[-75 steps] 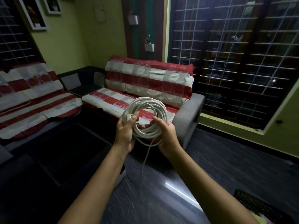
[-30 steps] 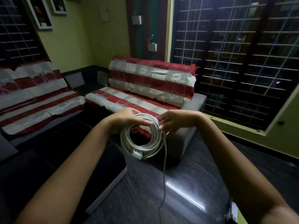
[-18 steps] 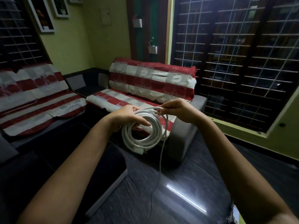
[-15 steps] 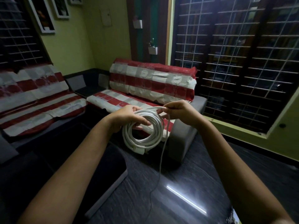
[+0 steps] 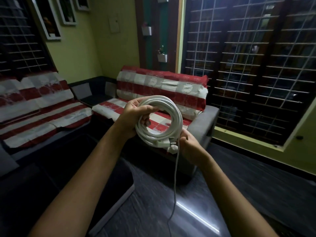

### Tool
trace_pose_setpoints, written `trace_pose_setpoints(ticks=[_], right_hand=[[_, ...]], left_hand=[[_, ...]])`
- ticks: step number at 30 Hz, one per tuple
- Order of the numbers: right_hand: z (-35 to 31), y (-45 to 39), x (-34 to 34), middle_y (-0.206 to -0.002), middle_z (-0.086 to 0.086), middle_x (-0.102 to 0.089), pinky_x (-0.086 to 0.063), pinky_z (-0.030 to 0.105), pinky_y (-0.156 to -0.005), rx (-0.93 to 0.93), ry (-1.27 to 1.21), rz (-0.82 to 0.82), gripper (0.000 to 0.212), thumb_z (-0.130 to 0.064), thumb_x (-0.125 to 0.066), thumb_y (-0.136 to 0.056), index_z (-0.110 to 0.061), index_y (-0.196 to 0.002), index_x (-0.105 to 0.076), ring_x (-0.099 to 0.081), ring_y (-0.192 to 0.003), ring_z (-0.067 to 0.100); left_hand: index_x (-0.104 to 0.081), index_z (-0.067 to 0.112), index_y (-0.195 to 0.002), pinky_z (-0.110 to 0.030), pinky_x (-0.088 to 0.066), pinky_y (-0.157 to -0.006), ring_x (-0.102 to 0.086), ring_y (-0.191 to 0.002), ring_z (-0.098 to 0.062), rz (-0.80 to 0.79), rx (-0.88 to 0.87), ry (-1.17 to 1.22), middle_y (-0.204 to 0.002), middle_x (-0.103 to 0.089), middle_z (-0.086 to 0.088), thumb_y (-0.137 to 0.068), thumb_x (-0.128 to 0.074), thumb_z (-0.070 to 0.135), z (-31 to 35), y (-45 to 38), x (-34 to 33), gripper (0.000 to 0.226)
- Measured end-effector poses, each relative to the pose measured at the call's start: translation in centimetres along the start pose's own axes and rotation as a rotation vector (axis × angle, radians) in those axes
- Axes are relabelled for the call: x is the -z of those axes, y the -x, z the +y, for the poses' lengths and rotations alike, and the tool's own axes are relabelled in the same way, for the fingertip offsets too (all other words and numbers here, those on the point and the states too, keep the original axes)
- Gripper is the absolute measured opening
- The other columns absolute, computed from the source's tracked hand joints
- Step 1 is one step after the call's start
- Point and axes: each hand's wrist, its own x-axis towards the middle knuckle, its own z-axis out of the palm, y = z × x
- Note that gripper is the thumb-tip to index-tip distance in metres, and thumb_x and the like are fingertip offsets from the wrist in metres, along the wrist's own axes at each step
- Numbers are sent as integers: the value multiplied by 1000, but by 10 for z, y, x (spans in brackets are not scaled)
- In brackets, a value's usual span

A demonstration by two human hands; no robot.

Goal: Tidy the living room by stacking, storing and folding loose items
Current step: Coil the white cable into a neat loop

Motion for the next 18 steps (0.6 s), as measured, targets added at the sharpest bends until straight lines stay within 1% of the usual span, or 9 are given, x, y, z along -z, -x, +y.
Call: trace_pose_setpoints(ticks=[2,3,6,9,11,12,14,16,18], right_hand=[[2,2,-5,-123,17,-58,-45,39,-101,70,-54,26,97,-58,-84,-54,-3,-126,-50,-56,-116,27],[1,2,-8,-127,17,-56,-43,40,-103,103,-101,23,96,-57,-84,-56,-5,-129,-49,-52,-122,30],[-1,-2,-26,-143,19,-44,-33,51,-110,194,-220,2,106,-51,-85,-57,-15,-142,-32,-41,-133,36],[2,-5,-48,-138,29,-45,-31,57,-109,239,-336,133,112,-40,-87,-60,-7,-146,-24,-46,-129,40],[2,-7,-59,-131,32,-50,-37,60,-105,224,-378,282,102,-33,-86,-65,-1,-143,-29,-53,-121,43],[-1,-7,-62,-124,31,-56,-43,59,-100,204,-375,367,91,-28,-85,-67,1,-138,-36,-59,-112,43],[-5,-10,-62,-101,23,-66,-55,48,-84,183,-310,482,57,-14,-77,-77,-2,-125,-48,-68,-87,34],[-9,-10,-60,-82,12,-65,-56,35,-66,191,-178,511,30,-3,-62,-86,-8,-114,-53,-66,-68,22],[-15,-12,-54,-77,10,-60,-54,28,-58,187,-52,494,27,1,-56,-89,-9,-113,-50,-62,-60,17]], left_hand=[[-68,8,-94,-17,-41,-37,-43,-35,-6,84,-14,73,-47,-49,3,-82,-60,4,1,-1,-2,15],[-66,7,-93,-17,-40,-37,-42,-34,-5,131,-8,120,-46,-47,5,-85,-58,3,1,-1,-3,12],[-63,8,-91,-17,-39,-38,-42,-37,-6,268,-4,237,-49,-46,5,-87,-59,6,-3,-1,-13,7],[-63,8,-90,-20,-39,-40,-42,-40,-7,453,-73,196,-51,-48,6,-87,-61,5,-13,2,-27,5],[-64,12,-87,-20,-39,-40,-44,-41,-7,547,-120,153,-52,-50,8,-87,-62,4,-21,8,-37,8],[-64,14,-86,-20,-39,-40,-45,-42,-6,583,-140,140,-53,-52,9,-87,-63,5,-26,12,-41,10],[-64,16,-89,-18,-38,-41,-44,-43,-5,645,-150,149,-57,-52,7,-87,-64,7,-38,20,-49,10],[-62,17,-94,-20,-41,-45,-46,-46,-6,673,-134,169,-61,-51,2,-87,-66,13,-48,27,-53,9],[-60,17,-103,-25,-48,-54,-55,-56,-9,614,-92,162,-70,-57,-1,-83,-70,24,-57,30,-49,23]])
